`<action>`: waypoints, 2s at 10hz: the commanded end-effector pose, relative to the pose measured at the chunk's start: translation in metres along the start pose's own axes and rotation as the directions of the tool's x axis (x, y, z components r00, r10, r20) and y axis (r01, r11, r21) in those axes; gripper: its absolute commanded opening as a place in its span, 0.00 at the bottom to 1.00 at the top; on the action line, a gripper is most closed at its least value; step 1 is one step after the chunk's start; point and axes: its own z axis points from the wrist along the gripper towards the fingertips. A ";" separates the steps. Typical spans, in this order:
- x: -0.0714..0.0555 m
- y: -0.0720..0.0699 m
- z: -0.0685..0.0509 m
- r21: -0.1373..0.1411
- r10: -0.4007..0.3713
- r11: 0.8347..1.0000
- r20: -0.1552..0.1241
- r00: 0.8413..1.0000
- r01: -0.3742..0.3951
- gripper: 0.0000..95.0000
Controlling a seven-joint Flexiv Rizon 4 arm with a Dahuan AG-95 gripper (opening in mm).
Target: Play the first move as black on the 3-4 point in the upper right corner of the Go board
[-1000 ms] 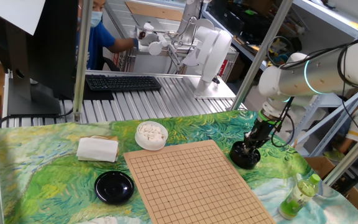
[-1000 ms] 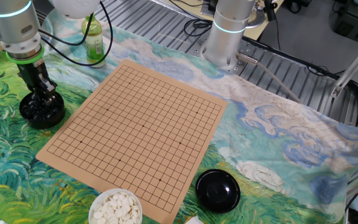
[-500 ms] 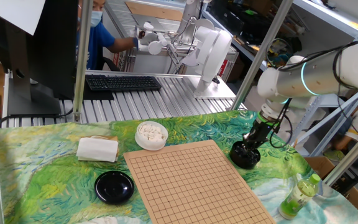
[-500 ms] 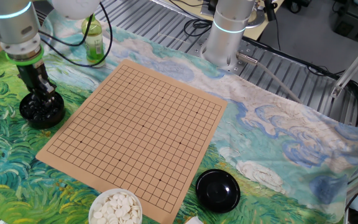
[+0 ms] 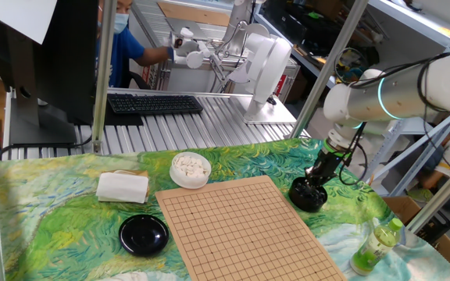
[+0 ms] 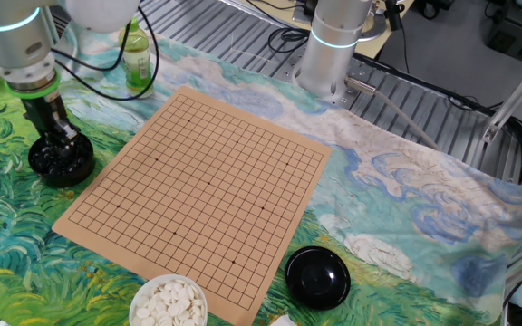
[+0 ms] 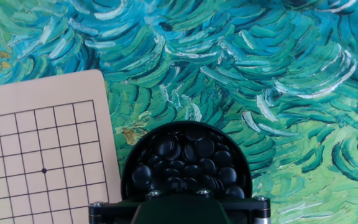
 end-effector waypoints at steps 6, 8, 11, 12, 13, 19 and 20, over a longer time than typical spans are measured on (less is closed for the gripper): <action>0.003 -0.001 0.000 -0.004 0.004 1.000 -0.006 1.000 -0.004 0.20; 0.008 -0.001 0.002 -0.004 0.004 1.000 -0.004 1.000 -0.004 0.20; 0.014 -0.004 0.004 -0.005 0.003 1.000 -0.001 1.000 -0.003 0.20; 0.014 -0.004 0.005 -0.005 0.002 1.000 0.000 1.000 -0.002 0.20; 0.015 -0.005 0.005 -0.005 0.000 1.000 -0.001 1.000 0.000 0.20; 0.015 -0.005 0.002 -0.006 -0.009 1.000 -0.004 1.000 0.009 0.00; 0.015 -0.005 -0.002 -0.005 -0.010 1.000 -0.008 1.000 0.010 0.00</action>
